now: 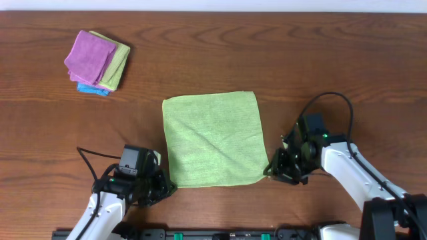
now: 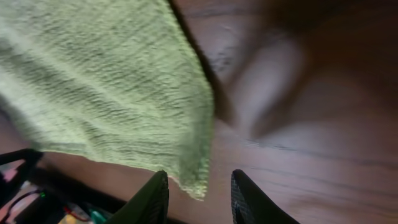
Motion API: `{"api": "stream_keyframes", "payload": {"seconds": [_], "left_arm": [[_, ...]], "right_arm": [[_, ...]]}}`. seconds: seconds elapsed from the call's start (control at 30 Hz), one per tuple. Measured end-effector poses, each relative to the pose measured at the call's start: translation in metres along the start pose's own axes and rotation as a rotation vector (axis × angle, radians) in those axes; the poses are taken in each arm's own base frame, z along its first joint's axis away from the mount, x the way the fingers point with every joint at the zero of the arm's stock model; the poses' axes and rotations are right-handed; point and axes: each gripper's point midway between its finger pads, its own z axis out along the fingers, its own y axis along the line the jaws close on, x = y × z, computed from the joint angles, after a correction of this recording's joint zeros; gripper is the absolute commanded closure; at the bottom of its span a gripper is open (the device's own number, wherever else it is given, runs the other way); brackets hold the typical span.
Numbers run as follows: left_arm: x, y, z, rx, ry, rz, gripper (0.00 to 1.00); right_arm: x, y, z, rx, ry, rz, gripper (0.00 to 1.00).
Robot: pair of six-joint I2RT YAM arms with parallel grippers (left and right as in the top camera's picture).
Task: Fold the cloth
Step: 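Grasp the cloth's near-left and near-right corners with both grippers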
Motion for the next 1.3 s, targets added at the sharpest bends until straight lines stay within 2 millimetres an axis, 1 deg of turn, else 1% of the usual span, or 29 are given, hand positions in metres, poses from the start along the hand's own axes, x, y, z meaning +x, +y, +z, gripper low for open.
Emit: {"api": "stream_keyframes", "payload": {"seconds": [0.23, 0.37, 0.4, 0.53, 0.67, 0.83, 0.97, 1.07, 1.1, 1.17, 1.3], "left_arm": [[0.000, 0.000, 0.000, 0.000, 0.000, 0.000, 0.88], [0.000, 0.000, 0.000, 0.000, 0.000, -0.001, 0.92], [0.000, 0.000, 0.000, 0.000, 0.000, -0.001, 0.94], [0.000, 0.000, 0.000, 0.001, 0.000, 0.000, 0.94], [0.000, 0.000, 0.000, 0.000, 0.000, 0.000, 0.94], [0.000, 0.000, 0.000, 0.000, 0.000, -0.001, 0.94], [0.000, 0.000, 0.000, 0.001, 0.000, -0.001, 0.94], [0.000, 0.000, 0.000, 0.000, 0.000, -0.001, 0.94], [0.000, 0.000, 0.000, 0.001, 0.000, 0.000, 0.94], [0.000, 0.000, 0.000, 0.000, -0.001, 0.000, 0.94], [0.000, 0.000, 0.000, 0.001, 0.000, -0.001, 0.95]], "right_arm": [[-0.005, -0.010, 0.000, 0.059, -0.031, 0.004, 0.65], [-0.009, -0.012, -0.001, 0.072, -0.048, 0.003, 0.64], [-0.010, -0.012, -0.001, 0.072, -0.050, 0.003, 0.64], [-0.012, -0.012, 0.003, 0.067, -0.046, 0.006, 0.65], [-0.011, -0.013, 0.011, 0.060, -0.009, 0.022, 0.68], [-0.009, -0.004, 0.016, 0.003, 0.025, 0.029, 0.70], [-0.008, 0.003, 0.018, -0.036, 0.040, 0.030, 0.74], [-0.007, 0.005, 0.018, -0.048, 0.049, 0.032, 0.83], [-0.006, 0.005, 0.018, -0.050, 0.054, 0.035, 0.90], [-0.004, 0.005, 0.017, -0.052, 0.060, 0.038, 0.98], [0.001, 0.005, 0.017, -0.052, 0.081, 0.052, 0.98]]}}
